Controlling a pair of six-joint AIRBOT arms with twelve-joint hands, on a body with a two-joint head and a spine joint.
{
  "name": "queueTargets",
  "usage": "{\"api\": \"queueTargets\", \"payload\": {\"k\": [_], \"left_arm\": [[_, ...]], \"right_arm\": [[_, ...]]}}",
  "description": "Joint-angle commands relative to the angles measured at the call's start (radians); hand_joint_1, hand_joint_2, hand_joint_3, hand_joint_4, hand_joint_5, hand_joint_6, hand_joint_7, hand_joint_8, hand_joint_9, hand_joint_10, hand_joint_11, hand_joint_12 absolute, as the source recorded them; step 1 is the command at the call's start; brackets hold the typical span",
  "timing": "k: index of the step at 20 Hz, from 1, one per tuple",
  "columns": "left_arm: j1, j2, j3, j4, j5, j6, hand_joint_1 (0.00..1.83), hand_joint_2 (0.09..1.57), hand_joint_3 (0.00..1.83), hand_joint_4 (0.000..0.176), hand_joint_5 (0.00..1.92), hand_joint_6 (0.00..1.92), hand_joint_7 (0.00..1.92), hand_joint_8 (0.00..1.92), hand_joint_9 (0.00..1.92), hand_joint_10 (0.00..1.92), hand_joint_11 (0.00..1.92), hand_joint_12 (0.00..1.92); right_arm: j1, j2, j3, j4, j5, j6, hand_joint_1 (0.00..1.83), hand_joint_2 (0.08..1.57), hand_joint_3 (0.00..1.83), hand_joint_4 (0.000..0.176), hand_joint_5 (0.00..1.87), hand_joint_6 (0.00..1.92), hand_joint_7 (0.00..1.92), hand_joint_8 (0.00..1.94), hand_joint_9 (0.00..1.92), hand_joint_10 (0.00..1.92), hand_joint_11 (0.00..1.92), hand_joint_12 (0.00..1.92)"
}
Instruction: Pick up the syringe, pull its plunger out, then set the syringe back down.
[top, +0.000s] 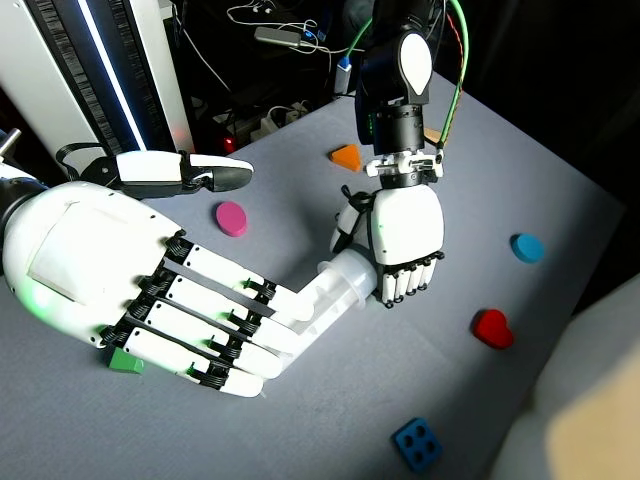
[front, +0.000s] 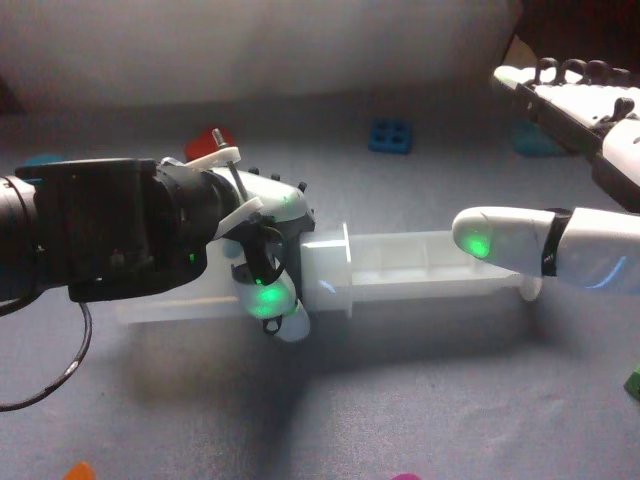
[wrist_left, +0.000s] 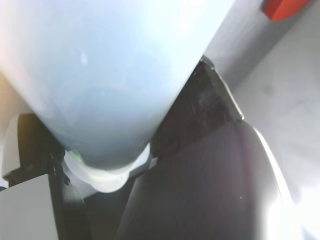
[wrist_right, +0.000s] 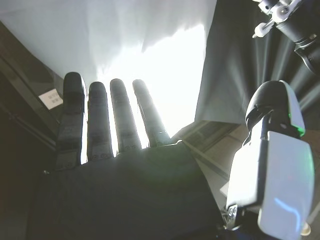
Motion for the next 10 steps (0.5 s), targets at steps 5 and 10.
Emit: {"api": "queueTargets", "payload": {"k": [5,10], "left_arm": [[0.004,-0.005,0.013,0.036,-0.032,0.010,1.47,1.29,0.00,0.000,0.44,1.55,0.63,1.64,0.60,1.64,0.49,1.77],[0.002,-0.005,0.011,0.036,-0.030,0.015,1.47,1.30,0.00,0.000,0.44,1.56,0.63,1.64,0.58,1.65,0.50,1.78]], "right_arm": [[0.006,-0.005,0.009,-0.053,0.118,0.008,0.09,0.87,0.00,0.006,0.00,0.00,0.00,0.00,0.00,0.00,0.00,0.47],[0.006,-0.006,0.010,-0.054,0.119,0.009,0.09,0.87,0.00,0.006,0.00,0.00,0.00,0.00,0.00,0.00,0.00,0.48]]}}
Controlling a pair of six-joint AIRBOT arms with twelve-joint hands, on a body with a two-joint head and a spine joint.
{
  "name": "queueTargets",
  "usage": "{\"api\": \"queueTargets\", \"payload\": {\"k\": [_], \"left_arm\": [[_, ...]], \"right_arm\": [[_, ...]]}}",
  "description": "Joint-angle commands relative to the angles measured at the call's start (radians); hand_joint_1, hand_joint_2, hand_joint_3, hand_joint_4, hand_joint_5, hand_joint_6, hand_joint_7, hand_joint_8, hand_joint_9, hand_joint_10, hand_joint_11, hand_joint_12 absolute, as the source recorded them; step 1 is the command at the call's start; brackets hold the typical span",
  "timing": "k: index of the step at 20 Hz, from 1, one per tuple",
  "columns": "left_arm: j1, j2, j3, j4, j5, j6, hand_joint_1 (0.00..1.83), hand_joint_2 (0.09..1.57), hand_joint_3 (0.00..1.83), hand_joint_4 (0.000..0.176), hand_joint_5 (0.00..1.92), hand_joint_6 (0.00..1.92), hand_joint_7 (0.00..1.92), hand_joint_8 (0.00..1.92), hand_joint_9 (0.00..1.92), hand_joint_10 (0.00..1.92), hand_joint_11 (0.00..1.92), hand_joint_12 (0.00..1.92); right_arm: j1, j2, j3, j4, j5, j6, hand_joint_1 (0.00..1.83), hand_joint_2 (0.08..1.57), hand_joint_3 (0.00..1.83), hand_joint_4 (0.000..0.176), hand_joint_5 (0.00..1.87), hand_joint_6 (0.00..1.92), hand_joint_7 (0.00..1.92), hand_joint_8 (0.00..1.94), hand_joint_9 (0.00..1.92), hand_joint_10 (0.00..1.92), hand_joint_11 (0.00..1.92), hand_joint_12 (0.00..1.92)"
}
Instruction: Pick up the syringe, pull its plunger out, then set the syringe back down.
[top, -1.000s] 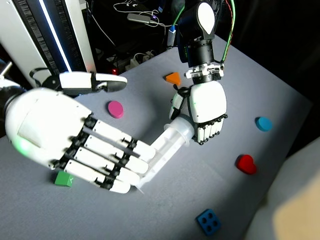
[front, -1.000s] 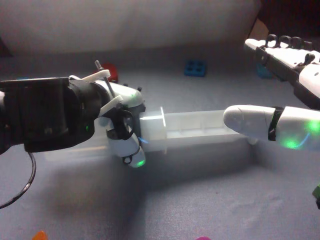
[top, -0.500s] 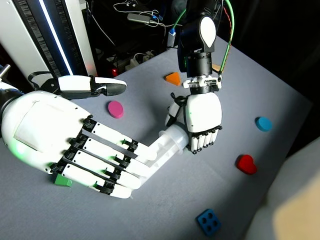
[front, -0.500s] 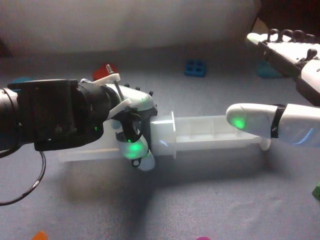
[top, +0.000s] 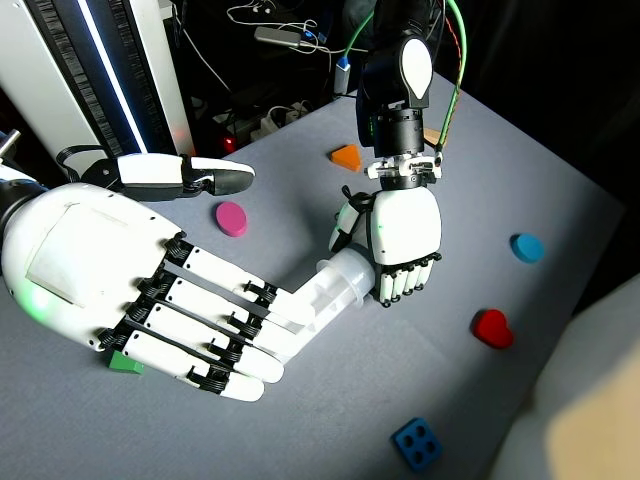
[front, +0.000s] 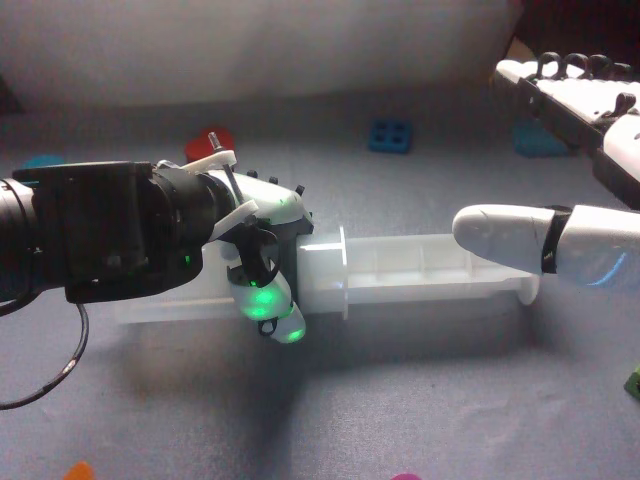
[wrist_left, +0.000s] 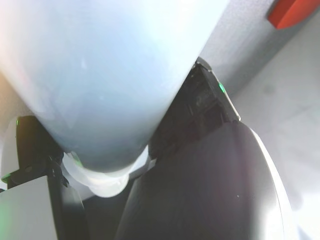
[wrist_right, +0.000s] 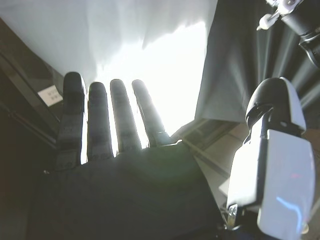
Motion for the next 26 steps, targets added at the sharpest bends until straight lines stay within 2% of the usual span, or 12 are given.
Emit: {"api": "queueTargets", "payload": {"k": [1,4,6,7,8,9,10,12,13,16,21,26], "left_arm": [[-0.004,-0.004,0.002,0.035,-0.024,0.009,1.47,1.29,0.00,0.000,0.45,1.54,0.63,1.64,0.59,1.64,0.53,1.76],[-0.004,-0.003,0.000,0.035,-0.023,0.011,1.47,1.28,0.00,0.000,0.48,1.51,0.64,1.62,0.60,1.61,0.54,1.75],[-0.006,-0.003,-0.002,0.035,-0.020,0.014,1.32,1.27,0.00,0.000,0.65,1.42,0.68,1.54,0.59,1.58,0.43,1.49],[-0.006,-0.003,-0.004,0.035,-0.016,0.014,1.18,1.26,0.00,0.000,0.72,1.33,0.69,1.52,0.54,1.32,0.42,1.44],[-0.006,-0.002,-0.006,0.035,-0.016,0.014,1.15,1.28,0.00,0.000,0.63,1.40,0.74,1.49,0.51,1.17,0.39,1.41],[-0.006,-0.002,-0.007,0.035,-0.016,0.014,1.03,1.21,0.00,0.000,0.48,0.90,0.58,1.02,0.46,1.01,0.30,1.33],[-0.006,-0.001,-0.007,0.035,-0.015,0.014,0.95,1.19,0.00,0.000,0.47,0.60,0.54,0.74,0.44,0.81,0.22,1.24],[-0.006,0.000,-0.007,0.035,-0.014,0.016,0.77,1.15,0.00,0.000,0.51,0.19,0.56,0.32,0.46,0.40,0.10,1.08],[-0.006,0.000,-0.007,0.035,-0.014,0.016,0.70,1.11,0.00,0.000,0.50,0.08,0.57,0.17,0.47,0.24,0.05,1.03],[-0.006,0.001,-0.009,0.035,-0.012,0.016,0.56,0.99,0.00,0.000,0.31,0.00,0.38,0.00,0.34,0.02,0.00,0.78],[-0.007,0.011,-0.015,0.035,-0.009,0.019,0.43,0.88,0.00,0.000,0.07,0.00,0.12,0.00,0.12,0.00,0.00,0.37],[-0.007,0.018,-0.017,0.035,-0.006,0.019,0.42,0.85,0.00,0.000,0.02,0.00,0.06,0.00,0.07,0.00,0.00,0.27]], "right_arm": [[0.006,-0.002,0.004,-0.047,0.107,0.007,0.09,0.87,0.00,0.006,0.00,0.00,0.00,0.00,0.00,0.00,0.00,0.48],[0.006,-0.002,0.004,-0.048,0.109,0.005,0.10,0.87,0.00,0.006,0.00,0.00,0.00,0.00,0.00,0.00,0.00,0.48],[0.006,-0.003,0.004,-0.048,0.111,0.005,0.10,0.87,0.00,0.005,0.00,0.00,0.00,0.00,0.00,0.00,0.00,0.48],[0.006,-0.003,0.004,-0.049,0.112,0.004,0.10,0.87,0.00,0.005,0.00,0.00,0.00,0.00,0.00,0.00,0.00,0.48],[0.006,-0.003,0.004,-0.049,0.112,0.004,0.10,0.87,0.00,0.005,0.00,0.00,0.00,0.00,0.00,0.00,0.00,0.48],[0.006,-0.003,0.004,-0.050,0.112,0.003,0.10,0.87,0.00,0.005,0.00,0.00,0.00,0.00,0.00,0.00,0.00,0.49],[0.006,-0.003,0.004,-0.050,0.113,0.003,0.10,0.87,0.00,0.005,0.00,0.00,0.00,0.00,0.00,0.00,0.00,0.49],[0.006,-0.003,0.004,-0.052,0.114,0.002,0.10,0.88,0.00,0.005,0.00,0.00,0.00,0.00,0.00,0.00,0.00,0.49],[0.005,-0.003,0.004,-0.053,0.115,0.002,0.10,0.88,0.00,0.005,0.00,0.00,0.00,0.00,0.00,0.00,0.00,0.49],[0.005,-0.003,0.004,-0.054,0.116,0.002,0.10,0.88,0.00,0.005,0.00,0.00,0.00,0.00,0.00,0.00,0.00,0.49],[0.006,-0.003,0.004,-0.055,0.119,0.001,0.10,0.88,0.00,0.005,0.00,0.00,0.00,0.00,0.00,0.00,0.00,0.50],[0.006,-0.005,0.005,-0.055,0.123,0.000,0.11,0.88,0.00,0.004,0.00,0.00,0.00,0.00,0.00,0.00,0.00,0.49]]}}
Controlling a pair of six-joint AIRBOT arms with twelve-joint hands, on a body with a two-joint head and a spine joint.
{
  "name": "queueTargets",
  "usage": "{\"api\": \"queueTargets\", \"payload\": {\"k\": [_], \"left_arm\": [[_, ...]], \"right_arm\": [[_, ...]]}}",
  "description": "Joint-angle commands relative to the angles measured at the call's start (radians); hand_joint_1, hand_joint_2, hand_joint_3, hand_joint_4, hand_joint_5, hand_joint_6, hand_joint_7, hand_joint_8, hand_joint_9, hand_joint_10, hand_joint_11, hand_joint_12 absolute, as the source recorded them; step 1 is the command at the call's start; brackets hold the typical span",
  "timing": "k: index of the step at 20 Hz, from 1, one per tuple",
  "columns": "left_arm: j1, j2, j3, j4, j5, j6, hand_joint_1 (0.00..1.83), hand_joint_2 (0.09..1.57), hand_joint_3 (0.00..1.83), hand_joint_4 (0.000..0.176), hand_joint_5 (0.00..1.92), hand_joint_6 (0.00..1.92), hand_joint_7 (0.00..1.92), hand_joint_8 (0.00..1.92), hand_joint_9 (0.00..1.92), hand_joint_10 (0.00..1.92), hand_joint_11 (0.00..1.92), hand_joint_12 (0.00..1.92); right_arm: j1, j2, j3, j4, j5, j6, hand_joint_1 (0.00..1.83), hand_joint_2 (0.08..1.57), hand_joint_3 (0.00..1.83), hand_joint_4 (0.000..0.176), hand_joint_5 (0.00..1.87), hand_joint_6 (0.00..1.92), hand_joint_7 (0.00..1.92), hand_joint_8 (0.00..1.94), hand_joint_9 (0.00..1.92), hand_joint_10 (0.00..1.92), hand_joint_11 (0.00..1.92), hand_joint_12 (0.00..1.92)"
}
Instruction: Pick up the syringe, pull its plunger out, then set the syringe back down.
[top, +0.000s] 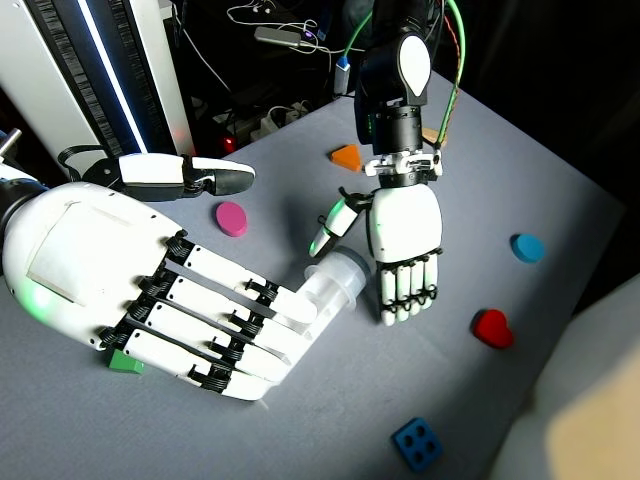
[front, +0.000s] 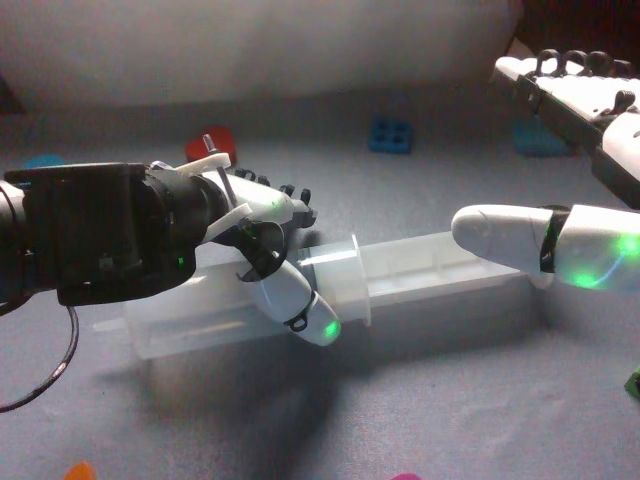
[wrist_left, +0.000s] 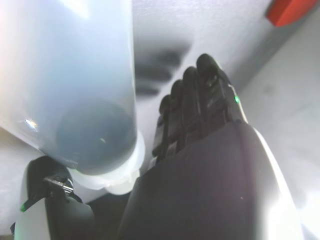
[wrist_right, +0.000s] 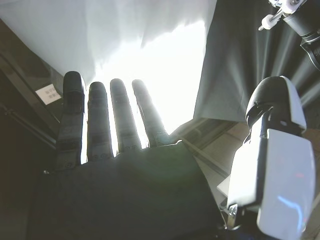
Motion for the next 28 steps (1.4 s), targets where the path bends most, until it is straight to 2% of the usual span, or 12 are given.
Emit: {"api": "queueTargets", "payload": {"k": [1,6,11,19,21,23,25,26,28], "left_arm": [[-0.006,0.004,0.000,0.033,-0.027,0.001,0.38,0.86,0.00,0.000,0.00,0.00,0.03,0.00,0.04,0.00,0.00,0.26],[-0.009,0.007,-0.003,0.033,-0.041,0.029,0.38,0.86,0.00,0.000,0.00,0.00,0.02,0.00,0.04,0.00,0.00,0.24],[-0.024,0.030,-0.025,0.033,-0.031,0.029,0.40,0.85,0.00,0.000,0.00,0.00,0.02,0.00,0.03,0.00,0.00,0.26],[-0.098,0.072,-0.050,0.031,0.005,0.076,0.37,0.86,0.00,0.000,0.00,0.00,0.03,0.00,0.04,0.00,0.00,0.27],[-0.143,0.083,-0.055,-0.058,0.022,0.225,0.37,0.86,0.00,0.000,0.00,0.00,0.03,0.00,0.04,0.00,0.00,0.27],[-0.173,0.093,-0.069,-0.051,0.052,0.249,0.37,0.87,0.00,0.000,0.00,0.00,0.03,0.00,0.04,0.00,0.00,0.27],[-0.199,0.111,-0.109,0.047,0.111,0.202,0.35,0.87,0.00,0.000,0.00,0.00,0.03,0.00,0.04,0.00,0.00,0.27],[-0.203,0.125,-0.136,0.148,0.131,0.104,0.35,0.87,0.00,0.000,0.00,0.00,0.03,0.00,0.04,0.00,0.00,0.27],[-0.203,0.151,-0.178,0.279,0.151,-0.012,0.35,0.87,0.00,0.000,0.00,0.00,0.03,0.00,0.04,0.00,0.00,0.27]], "right_arm": [[0.006,-0.001,0.003,-0.047,0.115,0.002,0.11,0.88,0.00,0.004,0.00,0.00,0.00,0.00,0.00,0.00,0.00,0.49],[0.006,-0.001,0.003,-0.052,0.121,0.000,0.10,0.88,0.00,0.004,0.00,0.00,0.00,0.00,0.00,0.00,0.00,0.46],[0.006,0.000,0.003,-0.130,0.165,0.000,0.09,0.89,0.00,0.004,0.00,0.00,0.00,0.00,0.00,0.00,0.00,0.43],[0.003,0.015,0.002,-0.223,0.222,-0.001,0.07,0.90,0.00,0.004,0.00,0.00,0.00,0.00,0.00,0.00,0.00,0.40],[0.003,0.023,0.000,-0.229,0.231,-0.003,0.07,0.90,0.00,0.004,0.00,0.00,0.00,0.00,0.00,0.00,0.00,0.44],[0.003,0.029,-0.002,-0.244,0.238,-0.003,0.07,0.90,0.00,0.005,0.00,0.00,0.00,0.00,0.00,0.00,0.00,0.45],[0.002,0.037,-0.004,-0.253,0.243,-0.003,0.08,0.89,0.00,0.005,0.00,0.00,0.00,0.00,0.00,0.00,0.00,0.46],[0.001,0.038,-0.005,-0.253,0.245,-0.002,0.09,0.89,0.00,0.005,0.00,0.00,0.00,0.00,0.00,0.00,0.00,0.46],[-0.001,0.040,-0.007,-0.253,0.264,0.002,0.09,0.89,0.00,0.005,0.00,0.00,0.00,0.00,0.00,0.00,0.00,0.46]]}}
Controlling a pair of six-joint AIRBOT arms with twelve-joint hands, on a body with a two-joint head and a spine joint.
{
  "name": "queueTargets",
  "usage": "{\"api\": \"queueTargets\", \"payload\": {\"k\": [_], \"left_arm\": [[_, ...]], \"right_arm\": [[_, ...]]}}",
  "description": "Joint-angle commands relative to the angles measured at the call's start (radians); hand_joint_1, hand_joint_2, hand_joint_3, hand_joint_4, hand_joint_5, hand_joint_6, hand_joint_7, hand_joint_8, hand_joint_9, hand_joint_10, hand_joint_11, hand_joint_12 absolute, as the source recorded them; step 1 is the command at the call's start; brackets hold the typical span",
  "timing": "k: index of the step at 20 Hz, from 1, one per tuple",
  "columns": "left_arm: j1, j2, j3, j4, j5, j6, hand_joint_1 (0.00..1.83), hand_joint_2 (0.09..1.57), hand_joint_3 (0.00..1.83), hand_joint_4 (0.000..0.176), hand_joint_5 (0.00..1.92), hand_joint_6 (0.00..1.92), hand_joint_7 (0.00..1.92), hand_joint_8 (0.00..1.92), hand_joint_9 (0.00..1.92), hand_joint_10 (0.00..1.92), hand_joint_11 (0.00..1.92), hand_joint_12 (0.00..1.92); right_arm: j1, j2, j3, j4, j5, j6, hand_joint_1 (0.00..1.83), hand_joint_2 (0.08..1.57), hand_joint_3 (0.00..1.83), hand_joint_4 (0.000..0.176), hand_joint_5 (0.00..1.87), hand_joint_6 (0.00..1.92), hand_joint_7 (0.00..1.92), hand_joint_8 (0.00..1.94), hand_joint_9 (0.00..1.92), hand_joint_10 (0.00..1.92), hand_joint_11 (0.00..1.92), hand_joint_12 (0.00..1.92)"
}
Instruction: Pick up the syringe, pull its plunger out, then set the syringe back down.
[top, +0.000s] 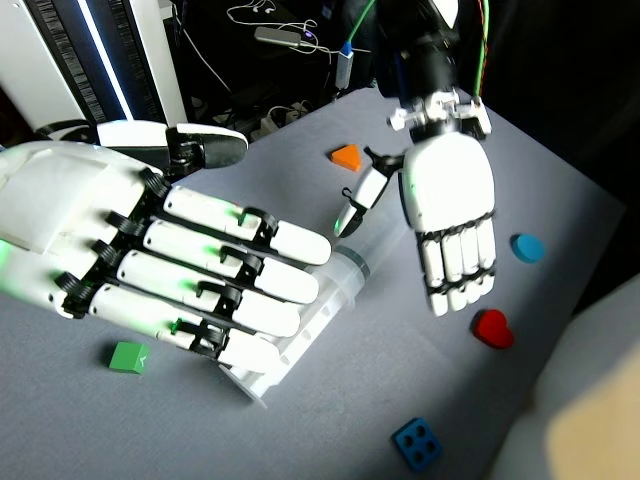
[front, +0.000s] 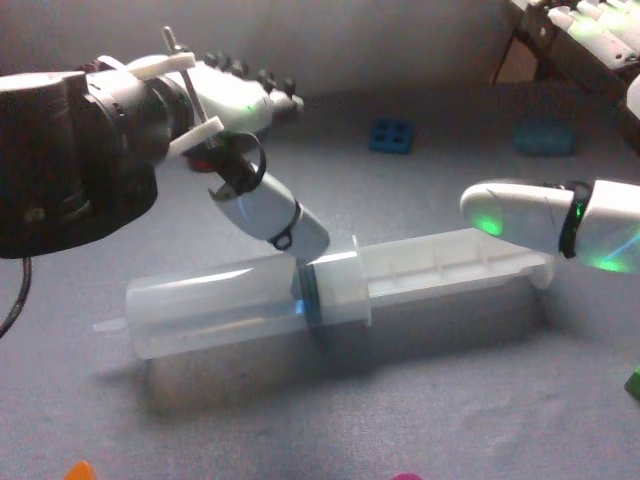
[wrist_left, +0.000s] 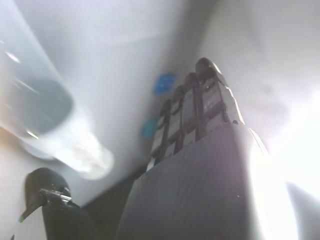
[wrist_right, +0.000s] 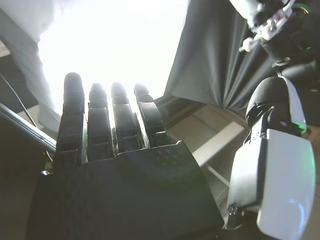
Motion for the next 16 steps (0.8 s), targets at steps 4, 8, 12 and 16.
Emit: {"api": "queueTargets", "payload": {"k": [4,8,12,16], "left_arm": [[0.015,0.044,-0.058,0.310,0.056,-0.283,0.35,0.87,0.00,0.000,0.00,0.00,0.04,0.00,0.04,0.00,0.00,0.27],[0.045,0.061,-0.090,0.442,0.104,-0.445,0.40,0.86,0.00,0.000,0.00,0.00,0.04,0.00,0.05,0.00,0.00,0.28],[0.060,0.070,-0.113,0.532,0.118,-0.520,0.45,0.85,0.00,0.000,0.00,0.00,0.05,0.01,0.06,0.01,0.00,0.28],[0.089,0.072,-0.132,0.628,0.177,-0.629,0.42,0.88,0.01,0.000,0.01,0.00,0.06,0.01,0.06,0.01,0.00,0.28]], "right_arm": [[0.007,0.012,-0.009,-0.039,0.143,0.008,0.09,0.89,0.00,0.005,0.00,0.00,0.00,0.00,0.00,0.00,0.00,0.46],[-0.001,0.017,-0.019,-0.039,0.161,0.001,0.09,0.89,0.00,0.005,0.00,0.00,0.00,0.00,0.00,0.00,0.00,0.46],[0.002,0.017,-0.026,-0.043,0.173,-0.009,0.10,0.89,0.00,0.005,0.00,0.00,0.00,0.00,0.00,0.00,0.00,0.47],[-0.002,0.019,-0.029,-0.043,0.180,-0.012,0.10,0.89,0.00,0.001,0.00,0.00,0.00,0.00,0.00,0.00,0.00,0.42]]}}
